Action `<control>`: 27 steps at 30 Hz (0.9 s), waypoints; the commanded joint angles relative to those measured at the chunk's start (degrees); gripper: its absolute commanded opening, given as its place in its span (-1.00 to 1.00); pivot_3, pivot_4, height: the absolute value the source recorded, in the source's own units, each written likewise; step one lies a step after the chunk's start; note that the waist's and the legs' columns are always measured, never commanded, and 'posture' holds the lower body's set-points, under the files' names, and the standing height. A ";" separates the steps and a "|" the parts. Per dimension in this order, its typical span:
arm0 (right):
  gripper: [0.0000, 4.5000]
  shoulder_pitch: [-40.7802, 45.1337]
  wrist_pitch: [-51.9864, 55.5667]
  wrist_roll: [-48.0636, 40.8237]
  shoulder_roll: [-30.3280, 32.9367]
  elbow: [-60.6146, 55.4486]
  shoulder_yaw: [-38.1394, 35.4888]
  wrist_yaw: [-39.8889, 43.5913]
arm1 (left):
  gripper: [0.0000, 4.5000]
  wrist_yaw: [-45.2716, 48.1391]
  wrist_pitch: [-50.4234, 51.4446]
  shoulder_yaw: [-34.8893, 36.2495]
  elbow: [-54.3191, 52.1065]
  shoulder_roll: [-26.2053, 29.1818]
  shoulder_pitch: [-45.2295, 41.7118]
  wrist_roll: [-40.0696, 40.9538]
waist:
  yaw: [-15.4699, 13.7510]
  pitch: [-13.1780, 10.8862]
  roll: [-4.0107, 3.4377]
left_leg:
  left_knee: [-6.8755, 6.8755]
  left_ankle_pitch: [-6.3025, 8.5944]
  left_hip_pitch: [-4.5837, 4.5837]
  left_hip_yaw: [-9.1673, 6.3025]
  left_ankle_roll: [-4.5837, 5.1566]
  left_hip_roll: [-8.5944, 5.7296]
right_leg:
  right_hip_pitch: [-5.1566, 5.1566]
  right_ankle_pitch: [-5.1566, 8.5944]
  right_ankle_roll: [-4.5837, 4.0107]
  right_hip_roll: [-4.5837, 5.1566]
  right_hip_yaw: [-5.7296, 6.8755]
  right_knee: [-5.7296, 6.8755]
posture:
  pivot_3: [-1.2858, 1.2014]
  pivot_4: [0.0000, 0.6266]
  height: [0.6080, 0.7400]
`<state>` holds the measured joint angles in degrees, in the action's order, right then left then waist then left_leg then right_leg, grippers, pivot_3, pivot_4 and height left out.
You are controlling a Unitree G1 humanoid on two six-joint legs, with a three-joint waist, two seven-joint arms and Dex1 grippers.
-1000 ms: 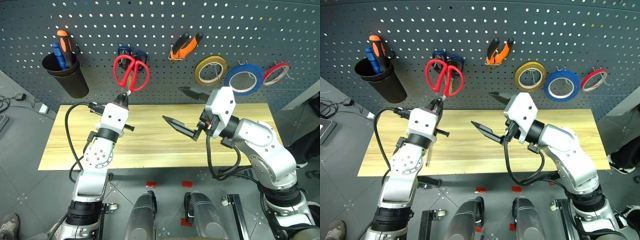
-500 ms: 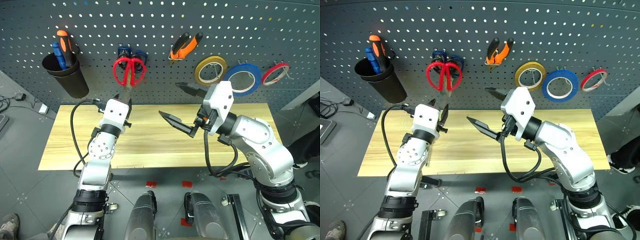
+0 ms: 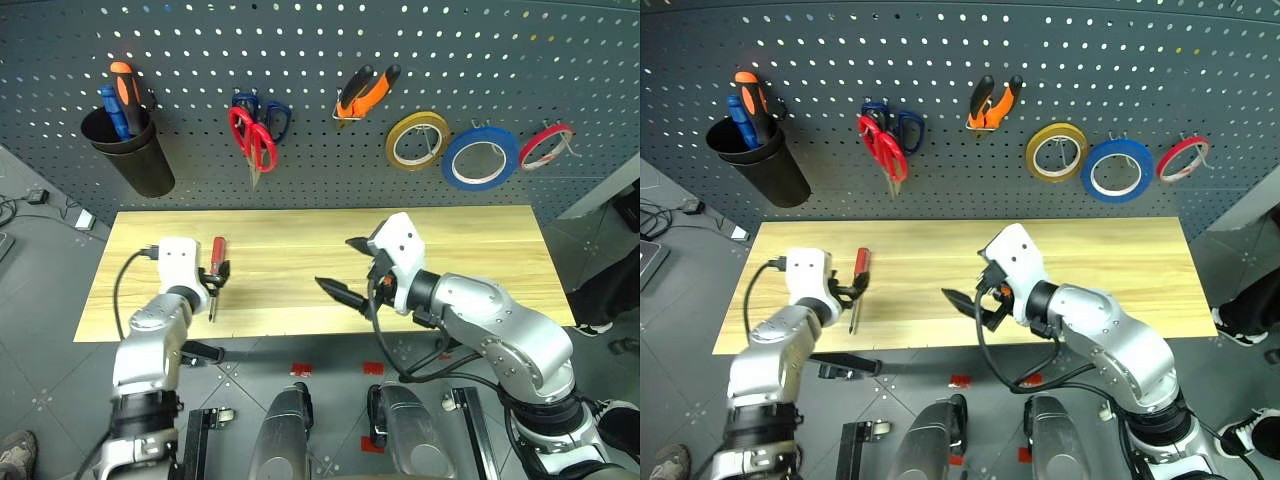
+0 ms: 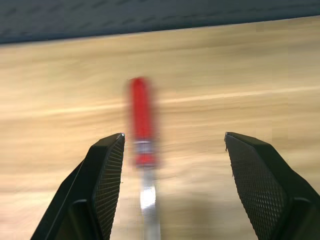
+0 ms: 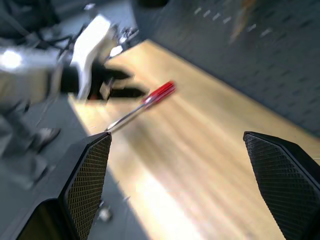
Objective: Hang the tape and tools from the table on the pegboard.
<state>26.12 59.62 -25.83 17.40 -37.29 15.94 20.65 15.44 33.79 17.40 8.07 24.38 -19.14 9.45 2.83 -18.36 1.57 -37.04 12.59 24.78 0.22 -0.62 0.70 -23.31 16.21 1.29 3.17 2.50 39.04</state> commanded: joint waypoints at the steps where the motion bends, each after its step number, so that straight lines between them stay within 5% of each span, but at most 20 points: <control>1: 1.00 2.46 3.80 -2.26 -0.96 -3.34 -0.07 -0.26 | 0.50 0.40 -0.77 0.80 4.48 0.75 -2.45 1.20 | -0.10 -0.04 0.07 | 0.00 0.00 0.00 0.00 0.01 0.00 | 0.00 0.00 0.00 0.00 0.00 -0.02 | -0.04 0.13 1.00; 17: 1.00 9.22 12.03 -7.18 1.26 -1.65 -1.72 2.73 | 0.50 5.17 -1.34 -4.54 37.97 4.59 -21.05 -1.37 | 0.26 -1.09 0.63 | 0.09 0.02 0.08 0.05 0.02 0.02 | -0.13 0.02 -0.01 0.04 -0.04 -0.10 | -0.07 0.27 1.00; 27: 1.00 10.62 6.18 -5.47 4.97 -0.35 -0.70 5.30 | -0.61 10.46 -1.28 -7.38 32.23 7.65 -16.58 -2.29 | 0.47 -1.13 0.65 | 0.13 0.02 0.08 0.14 0.01 0.05 | -0.19 0.03 -0.01 0.09 -0.15 -0.12 | -0.06 0.11 1.00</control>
<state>35.77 69.26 -32.12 22.18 -36.01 15.02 25.03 24.70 32.63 10.64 42.88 30.74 -37.38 7.56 3.30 -19.50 2.22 -36.90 12.60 24.86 0.37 -0.61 0.76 -23.51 16.24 1.28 3.25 2.35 38.92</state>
